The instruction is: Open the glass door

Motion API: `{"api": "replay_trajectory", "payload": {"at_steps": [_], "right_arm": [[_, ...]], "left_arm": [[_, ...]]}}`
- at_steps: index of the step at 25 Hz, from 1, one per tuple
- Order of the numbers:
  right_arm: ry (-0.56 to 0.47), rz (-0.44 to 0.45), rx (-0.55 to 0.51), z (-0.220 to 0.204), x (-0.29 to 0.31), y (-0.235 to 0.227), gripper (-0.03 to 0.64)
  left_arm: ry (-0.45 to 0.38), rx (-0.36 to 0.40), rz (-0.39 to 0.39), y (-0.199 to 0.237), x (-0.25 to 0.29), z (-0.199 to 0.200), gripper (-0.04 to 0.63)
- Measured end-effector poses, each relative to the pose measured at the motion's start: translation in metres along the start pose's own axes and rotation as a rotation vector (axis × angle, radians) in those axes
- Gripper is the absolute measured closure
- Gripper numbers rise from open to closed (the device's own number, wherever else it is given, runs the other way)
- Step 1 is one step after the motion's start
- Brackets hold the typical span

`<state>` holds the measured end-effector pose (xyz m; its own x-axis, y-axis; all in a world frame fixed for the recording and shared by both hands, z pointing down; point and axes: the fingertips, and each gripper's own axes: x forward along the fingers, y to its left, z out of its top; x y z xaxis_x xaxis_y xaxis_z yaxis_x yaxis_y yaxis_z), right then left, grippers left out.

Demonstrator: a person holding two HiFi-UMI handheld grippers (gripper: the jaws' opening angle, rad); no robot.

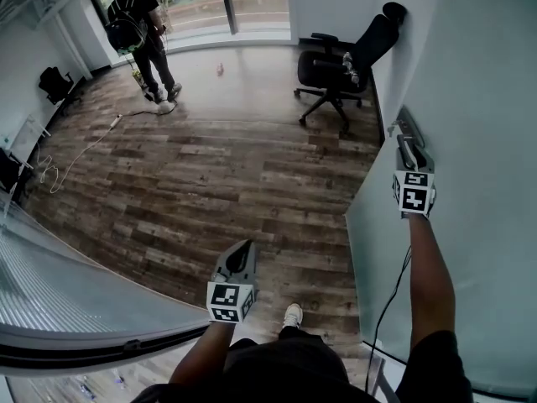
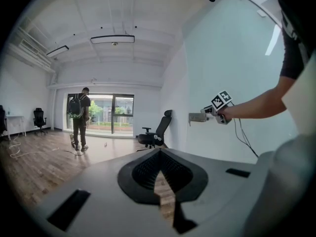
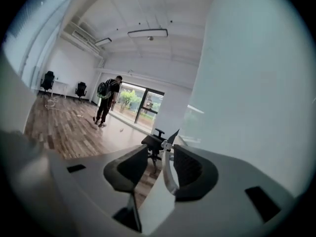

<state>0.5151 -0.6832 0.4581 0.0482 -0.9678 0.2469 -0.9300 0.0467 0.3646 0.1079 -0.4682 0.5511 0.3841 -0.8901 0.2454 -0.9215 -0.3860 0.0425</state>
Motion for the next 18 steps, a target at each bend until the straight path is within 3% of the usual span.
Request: {"api": "replay_trajectory", "payload": {"at_steps": [5, 8, 13, 18], "right_arm": [[-0.132, 0.085, 0.118, 0.021, -0.102, 0.069, 0.465], [-0.175, 0.126, 0.128, 0.024, -0.169, 0.122, 0.517], [-0.187, 0.16, 0.157, 0.007, -0.279, 0.202, 0.597], [-0.164, 0.164, 0.2, -0.015, -0.379, 0.265, 0.601]], "left_arm": [[-0.034, -0.014, -0.026, -0.003, -0.037, -0.005, 0.592], [-0.056, -0.012, -0.053, -0.007, -0.067, -0.009, 0.592], [-0.087, -0.016, -0.094, -0.01, -0.128, -0.015, 0.592], [-0.102, -0.013, -0.113, -0.011, -0.201, -0.024, 0.592]]}}
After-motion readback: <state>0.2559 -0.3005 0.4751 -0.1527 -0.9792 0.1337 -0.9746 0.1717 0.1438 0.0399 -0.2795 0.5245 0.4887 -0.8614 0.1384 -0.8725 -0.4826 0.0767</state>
